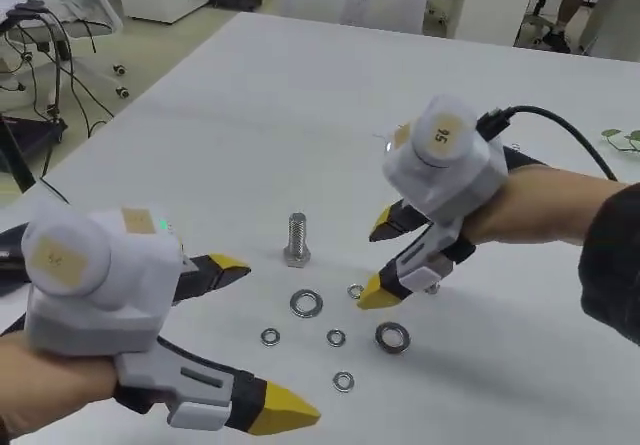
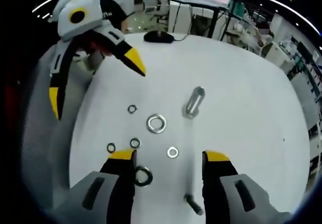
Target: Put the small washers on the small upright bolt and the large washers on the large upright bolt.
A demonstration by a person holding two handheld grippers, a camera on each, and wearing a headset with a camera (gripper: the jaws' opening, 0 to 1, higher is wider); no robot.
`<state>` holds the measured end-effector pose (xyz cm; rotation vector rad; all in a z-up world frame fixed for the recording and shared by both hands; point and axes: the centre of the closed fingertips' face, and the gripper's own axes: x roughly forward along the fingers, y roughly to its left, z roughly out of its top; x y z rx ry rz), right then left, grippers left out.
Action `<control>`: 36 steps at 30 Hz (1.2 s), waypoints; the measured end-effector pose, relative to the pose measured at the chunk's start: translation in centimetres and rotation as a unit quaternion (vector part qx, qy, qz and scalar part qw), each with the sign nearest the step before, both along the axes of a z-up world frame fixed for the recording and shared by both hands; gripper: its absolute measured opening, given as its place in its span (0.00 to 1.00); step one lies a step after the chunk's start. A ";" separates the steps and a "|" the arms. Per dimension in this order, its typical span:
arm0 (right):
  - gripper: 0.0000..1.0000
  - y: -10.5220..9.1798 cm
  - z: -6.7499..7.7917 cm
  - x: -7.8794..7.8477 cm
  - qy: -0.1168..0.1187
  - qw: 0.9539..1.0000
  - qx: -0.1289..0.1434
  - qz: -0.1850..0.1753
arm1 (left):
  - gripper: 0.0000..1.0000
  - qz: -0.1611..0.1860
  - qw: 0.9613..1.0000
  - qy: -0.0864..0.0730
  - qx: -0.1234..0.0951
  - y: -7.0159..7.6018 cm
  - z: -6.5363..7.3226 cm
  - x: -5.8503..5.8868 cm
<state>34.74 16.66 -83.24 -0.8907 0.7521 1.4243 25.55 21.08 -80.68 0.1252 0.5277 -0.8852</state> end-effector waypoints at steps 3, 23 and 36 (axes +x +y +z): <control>0.46 -0.1 -0.7 0.2 0.000 1.000 -0.012 0.003 | 0.98 0.000 1.000 0.001 -0.001 -0.1 -0.1 0.0; 0.29 0.2 -3.7 1.0 -0.002 0.995 -0.090 0.039 | 0.97 -0.003 1.000 0.003 -0.006 -0.4 -0.3 0.2; 0.23 0.0 -4.4 1.1 -0.002 0.991 -0.119 0.060 | 0.97 -0.003 1.000 0.002 -0.007 -0.6 -0.2 0.0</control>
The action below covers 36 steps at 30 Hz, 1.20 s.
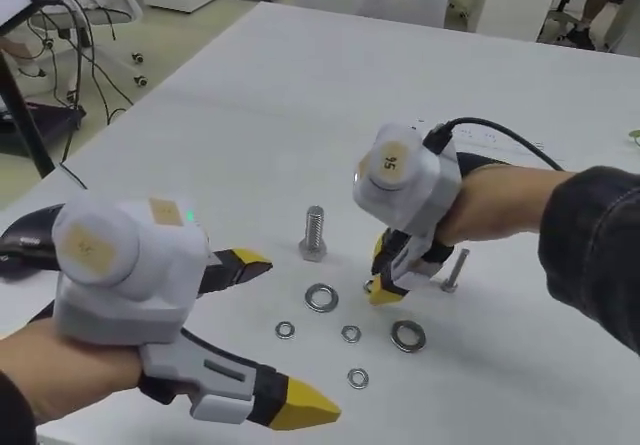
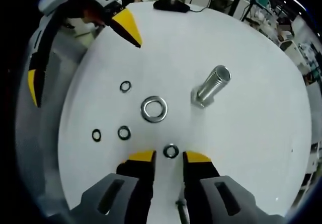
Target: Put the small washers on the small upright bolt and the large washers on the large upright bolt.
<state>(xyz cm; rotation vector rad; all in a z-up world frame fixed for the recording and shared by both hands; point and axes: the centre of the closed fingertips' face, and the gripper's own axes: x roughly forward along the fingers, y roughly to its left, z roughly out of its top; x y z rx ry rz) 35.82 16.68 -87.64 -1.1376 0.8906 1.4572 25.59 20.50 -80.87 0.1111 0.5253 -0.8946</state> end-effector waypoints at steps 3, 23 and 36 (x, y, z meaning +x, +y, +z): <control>0.22 0.0 0.0 0.0 0.002 1.000 -0.001 0.000 | 0.96 0.000 1.000 0.000 0.000 0.0 0.0 0.0; 0.18 0.3 -0.2 0.0 0.011 1.000 -0.010 -0.002 | 0.95 0.000 1.000 0.001 -0.004 0.1 -0.1 0.2; 0.15 0.4 -0.3 -0.2 0.000 0.999 -0.028 0.016 | 0.95 0.000 1.000 0.002 -0.004 0.2 -0.1 0.1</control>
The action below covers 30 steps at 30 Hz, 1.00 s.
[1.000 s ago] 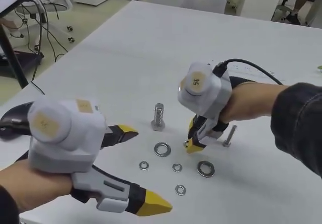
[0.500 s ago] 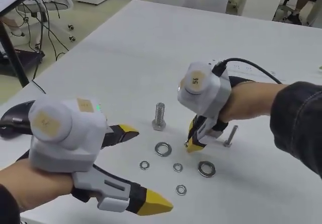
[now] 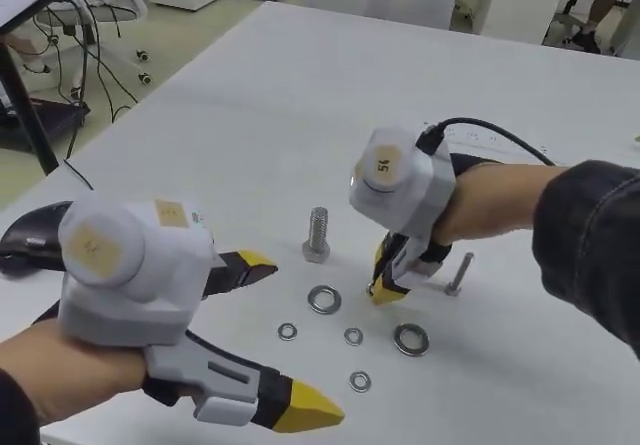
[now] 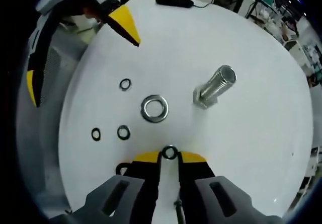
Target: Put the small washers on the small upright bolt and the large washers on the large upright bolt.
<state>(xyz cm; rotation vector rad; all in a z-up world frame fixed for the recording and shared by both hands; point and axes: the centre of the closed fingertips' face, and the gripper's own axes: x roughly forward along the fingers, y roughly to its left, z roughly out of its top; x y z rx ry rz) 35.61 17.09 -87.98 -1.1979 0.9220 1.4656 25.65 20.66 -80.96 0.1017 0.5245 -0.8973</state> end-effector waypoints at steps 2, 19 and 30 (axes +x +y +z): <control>0.15 0.0 0.0 0.0 -0.002 1.000 -0.003 0.000 | 0.95 0.000 1.000 0.000 0.000 0.0 0.0 0.0; 0.14 0.0 0.1 0.0 -0.008 1.000 -0.006 0.007 | 0.95 0.001 1.000 -0.001 -0.001 0.0 0.1 0.0; 0.13 -0.5 1.2 0.3 -0.013 1.000 -0.001 -0.004 | 0.95 -0.001 1.000 0.001 -0.002 -0.1 -0.1 -0.1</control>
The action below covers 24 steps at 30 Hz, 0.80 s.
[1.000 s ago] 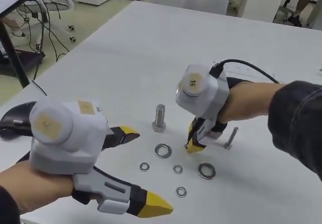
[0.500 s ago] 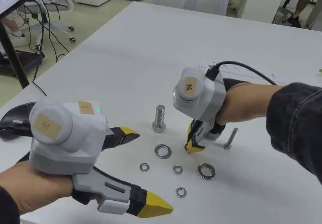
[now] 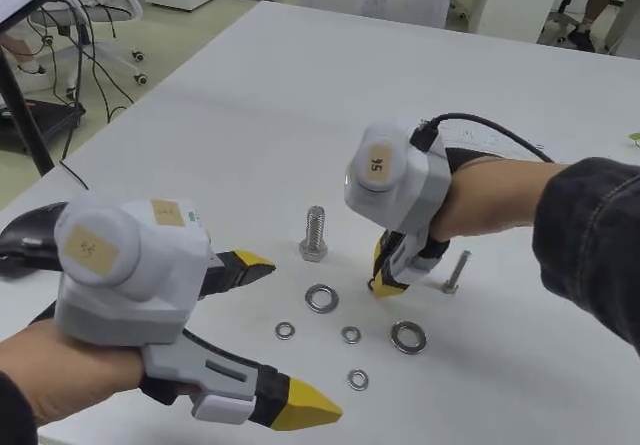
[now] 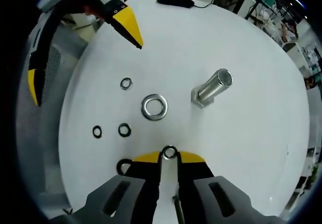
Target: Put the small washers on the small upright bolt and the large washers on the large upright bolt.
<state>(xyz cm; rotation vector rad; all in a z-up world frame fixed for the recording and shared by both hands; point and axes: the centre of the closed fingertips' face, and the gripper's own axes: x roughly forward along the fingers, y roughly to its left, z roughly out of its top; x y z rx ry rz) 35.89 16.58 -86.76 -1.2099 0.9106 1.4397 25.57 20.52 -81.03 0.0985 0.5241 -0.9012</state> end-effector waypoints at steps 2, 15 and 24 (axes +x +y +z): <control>0.13 -0.1 0.3 0.1 -0.002 1.000 0.002 -0.002 | 0.95 -0.002 1.000 0.000 0.000 -0.1 0.0 0.0; 0.13 -1.3 3.3 0.4 -0.014 1.000 0.011 -0.020 | 0.95 -0.006 1.000 -0.005 -0.002 -0.3 0.2 0.2; 0.13 -2.4 6.0 0.6 -0.025 0.999 0.027 -0.031 | 0.95 -0.015 1.000 -0.009 -0.002 -0.8 0.4 0.6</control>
